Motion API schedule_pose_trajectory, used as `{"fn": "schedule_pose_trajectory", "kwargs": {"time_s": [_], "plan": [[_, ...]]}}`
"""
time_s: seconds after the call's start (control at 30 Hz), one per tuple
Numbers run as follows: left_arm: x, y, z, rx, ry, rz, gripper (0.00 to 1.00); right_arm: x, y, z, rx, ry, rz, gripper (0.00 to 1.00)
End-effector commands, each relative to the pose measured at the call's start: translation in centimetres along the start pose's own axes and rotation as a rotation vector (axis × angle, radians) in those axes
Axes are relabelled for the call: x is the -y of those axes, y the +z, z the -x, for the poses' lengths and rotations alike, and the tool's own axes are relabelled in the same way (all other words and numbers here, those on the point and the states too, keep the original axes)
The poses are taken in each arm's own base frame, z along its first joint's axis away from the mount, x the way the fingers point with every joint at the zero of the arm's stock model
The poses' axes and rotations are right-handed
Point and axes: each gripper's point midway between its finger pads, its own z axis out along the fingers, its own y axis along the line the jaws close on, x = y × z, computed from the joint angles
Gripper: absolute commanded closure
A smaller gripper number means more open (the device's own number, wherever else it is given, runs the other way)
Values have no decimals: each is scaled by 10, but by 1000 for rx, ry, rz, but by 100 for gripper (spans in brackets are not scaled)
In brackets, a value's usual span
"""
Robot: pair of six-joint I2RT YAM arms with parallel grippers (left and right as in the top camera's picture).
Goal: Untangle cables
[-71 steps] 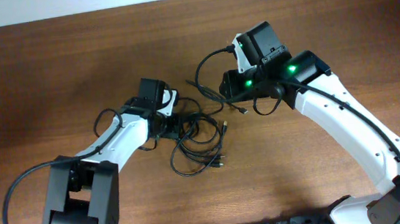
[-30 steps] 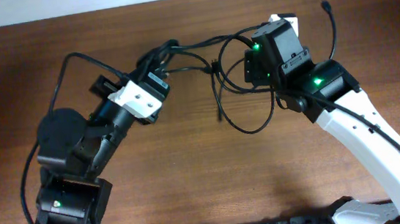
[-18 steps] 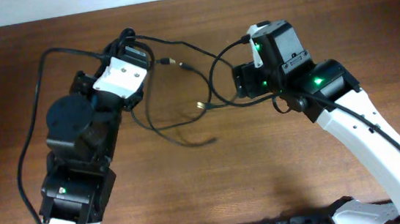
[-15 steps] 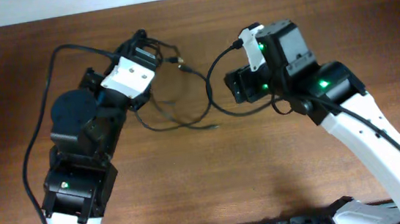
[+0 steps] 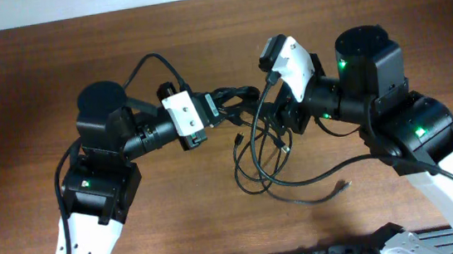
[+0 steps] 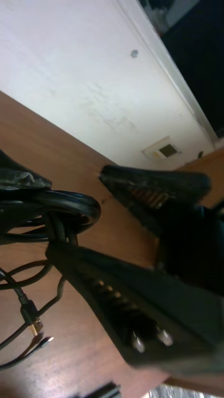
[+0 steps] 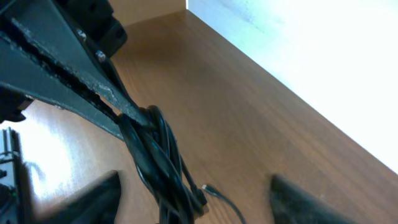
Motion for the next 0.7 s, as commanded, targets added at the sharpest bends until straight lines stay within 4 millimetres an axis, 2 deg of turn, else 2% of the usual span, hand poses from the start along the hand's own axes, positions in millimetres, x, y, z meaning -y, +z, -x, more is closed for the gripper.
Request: {"fn": "schedule_pose_trajectory", "kwargs": {"time_s": [0.0, 0.03, 0.07, 0.1, 0.13, 0.2, 0.23, 0.3, 0.33, 0.4, 0.43, 0.47, 0.5, 0.53, 0.57, 0.6, 0.67], "plan": [[1, 0, 13, 49, 23, -29, 100, -7, -4, 4, 13, -7, 35, 51], [1, 0, 16, 61, 34, -32, 100, -8, -4, 3, 10, -6, 36, 53], [2, -1, 18, 73, 42, -39, 100, -8, -4, 3, 10, -5, 36, 75], [2, -1, 18, 72, 41, -40, 100, -8, -4, 3, 10, -5, 36, 88], [3, -1, 18, 72, 40, -40, 100, -8, -4, 3, 10, -5, 36, 96], [3, -1, 18, 72, 40, -40, 97, -8, -4, 2, 8, -4, 36, 96], [3, -1, 18, 72, 40, -40, 84, -8, -4, 2, 6, -2, 37, 96], [3, -1, 18, 71, 39, -41, 48, -8, -4, 1, 4, 3, 38, 96], [3, 0, 15, 61, 28, -42, 1, -8, -4, 2, 5, 2, 37, 96], [0, 0, 4, 13, -3, -12, 1, -8, -5, 3, 9, 0, 36, 96], [-7, 0, -9, -49, -45, 38, 1, -7, -5, 5, 19, -6, 33, 96], [-16, -2, -16, -86, -138, 95, 1, -7, -5, 7, 25, -9, 30, 96], [-33, -7, -28, -133, -318, 220, 1, -2, -5, 9, 32, -16, 8, 96], [-42, -10, -33, -134, -491, 293, 1, -1, -5, 13, 48, -17, 1, 96], [-42, -10, -33, -121, -584, 300, 1, 1, -5, 19, 72, -4, -5, 96], [-42, -10, -33, -114, -638, 305, 1, 2, -6, 24, 90, 8, -7, 96], [-47, -7, -45, -141, -652, 336, 1, -15, -7, 33, 134, -10, 93, 96]]}}
